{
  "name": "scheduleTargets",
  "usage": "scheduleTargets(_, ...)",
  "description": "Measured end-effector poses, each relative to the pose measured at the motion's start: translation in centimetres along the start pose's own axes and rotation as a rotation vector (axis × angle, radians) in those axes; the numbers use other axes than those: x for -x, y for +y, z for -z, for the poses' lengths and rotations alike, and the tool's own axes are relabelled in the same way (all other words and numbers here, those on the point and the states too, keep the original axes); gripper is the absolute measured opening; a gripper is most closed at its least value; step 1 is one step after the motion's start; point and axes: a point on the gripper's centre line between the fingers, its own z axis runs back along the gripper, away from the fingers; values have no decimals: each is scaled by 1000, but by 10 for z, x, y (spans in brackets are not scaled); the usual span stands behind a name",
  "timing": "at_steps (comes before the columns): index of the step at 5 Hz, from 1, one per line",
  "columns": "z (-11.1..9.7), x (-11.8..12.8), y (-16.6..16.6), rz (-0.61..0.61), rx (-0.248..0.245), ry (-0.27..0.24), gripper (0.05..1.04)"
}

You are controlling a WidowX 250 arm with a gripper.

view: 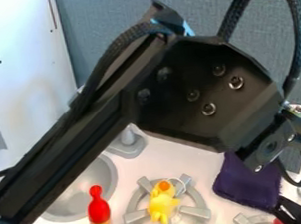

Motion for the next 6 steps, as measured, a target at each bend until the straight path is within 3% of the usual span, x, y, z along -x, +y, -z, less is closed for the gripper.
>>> scheduleTargets(1,1,5,-3,-17,26,-9,341)
scheduleTargets(3,-18,43,3,-120,60,-55,911)
scheduleTargets(4,-33,51,5,-127,63,-76,1009)
scheduleTargets(5,-45,55,17,-136,75,-95,1004)
scheduleTargets(6,-48,58,35,-178,87,-79,1001)
